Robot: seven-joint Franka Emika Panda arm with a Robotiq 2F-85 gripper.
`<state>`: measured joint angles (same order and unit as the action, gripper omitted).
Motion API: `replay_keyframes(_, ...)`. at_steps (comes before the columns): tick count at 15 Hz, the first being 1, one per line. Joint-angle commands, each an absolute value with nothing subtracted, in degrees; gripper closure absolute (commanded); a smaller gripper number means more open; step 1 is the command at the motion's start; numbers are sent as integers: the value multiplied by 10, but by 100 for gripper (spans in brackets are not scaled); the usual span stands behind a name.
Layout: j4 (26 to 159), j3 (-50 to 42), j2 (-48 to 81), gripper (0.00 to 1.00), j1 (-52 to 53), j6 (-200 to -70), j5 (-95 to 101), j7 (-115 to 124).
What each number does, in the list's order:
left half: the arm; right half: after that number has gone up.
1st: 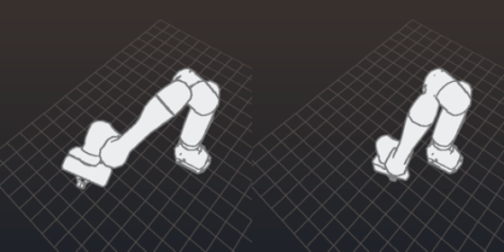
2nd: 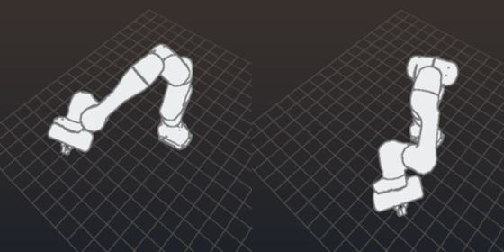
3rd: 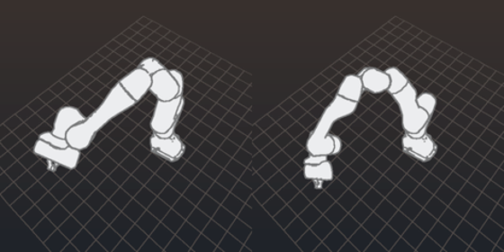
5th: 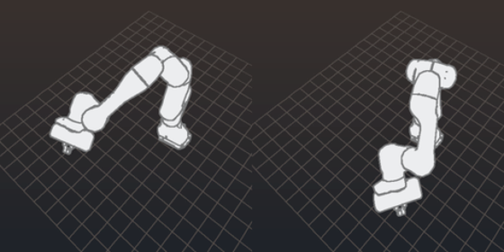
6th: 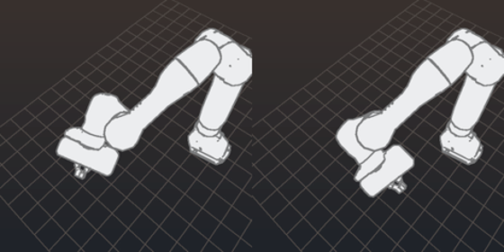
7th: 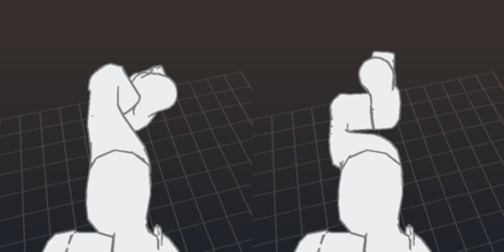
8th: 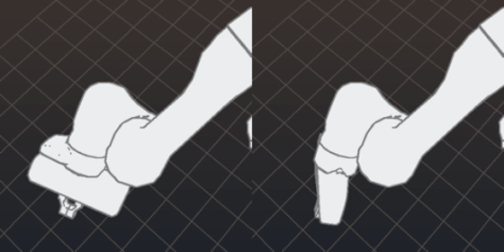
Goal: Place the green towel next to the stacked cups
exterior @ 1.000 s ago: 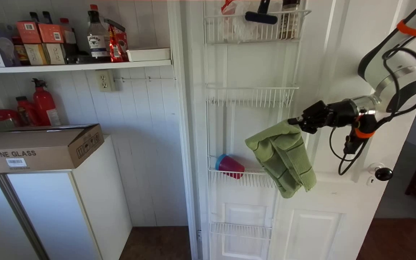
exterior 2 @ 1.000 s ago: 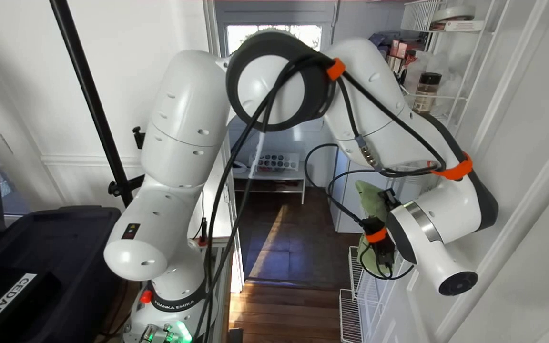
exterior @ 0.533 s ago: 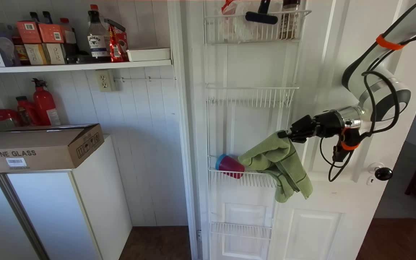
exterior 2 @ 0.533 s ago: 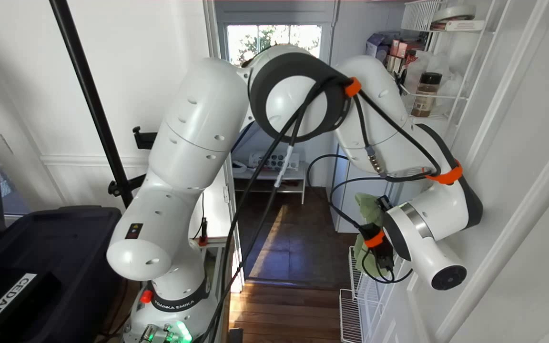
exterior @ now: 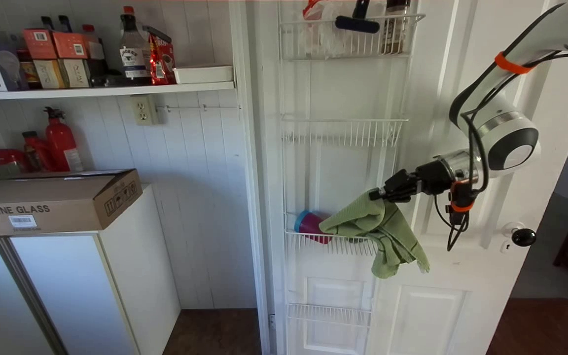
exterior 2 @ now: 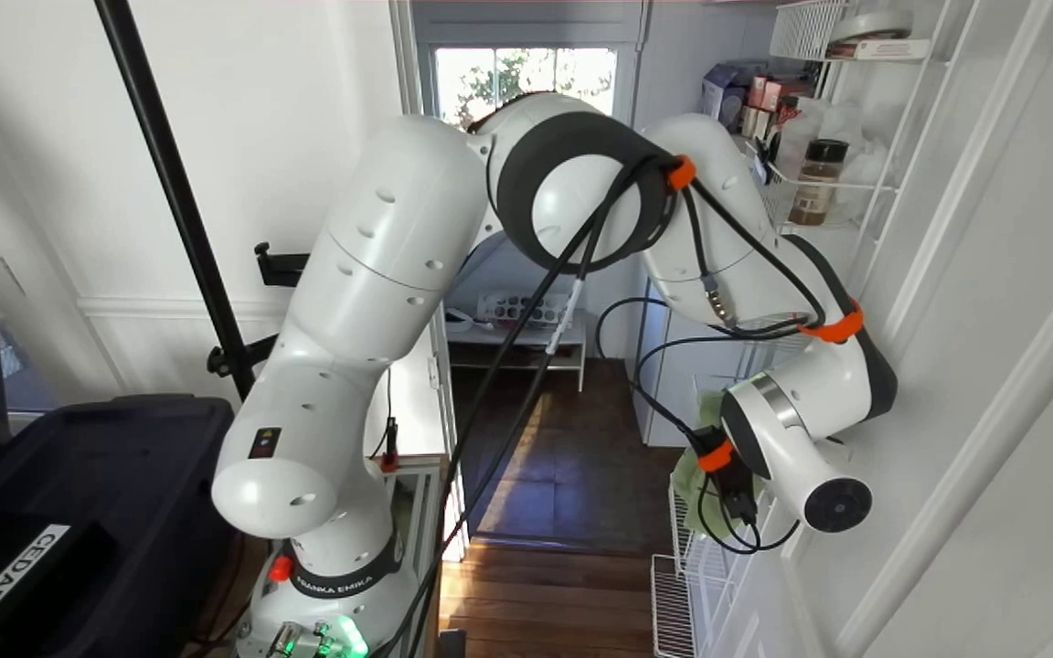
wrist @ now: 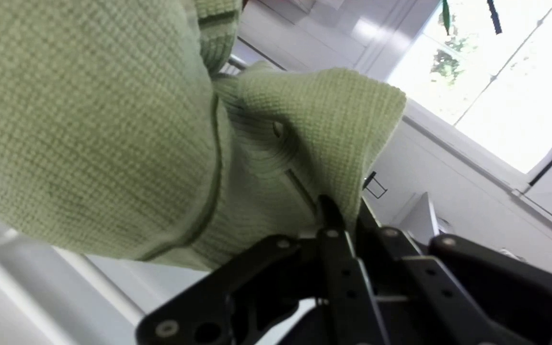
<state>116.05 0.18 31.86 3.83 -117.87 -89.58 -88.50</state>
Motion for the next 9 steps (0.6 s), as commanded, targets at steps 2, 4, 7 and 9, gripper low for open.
replay_keyframes(2, 1144, 8, 330, 98, 56, -1250, -928, -870)
replay_keyframes(4, 1148, 7, 325, 98, 58, -1265, -925, -851)
replay_keyframes(7, 1156, 9, 314, 65, 57, -1287, -932, -820)
replay_keyframes(9, 1160, 11, 307, 55, 55, -1284, -931, -802)
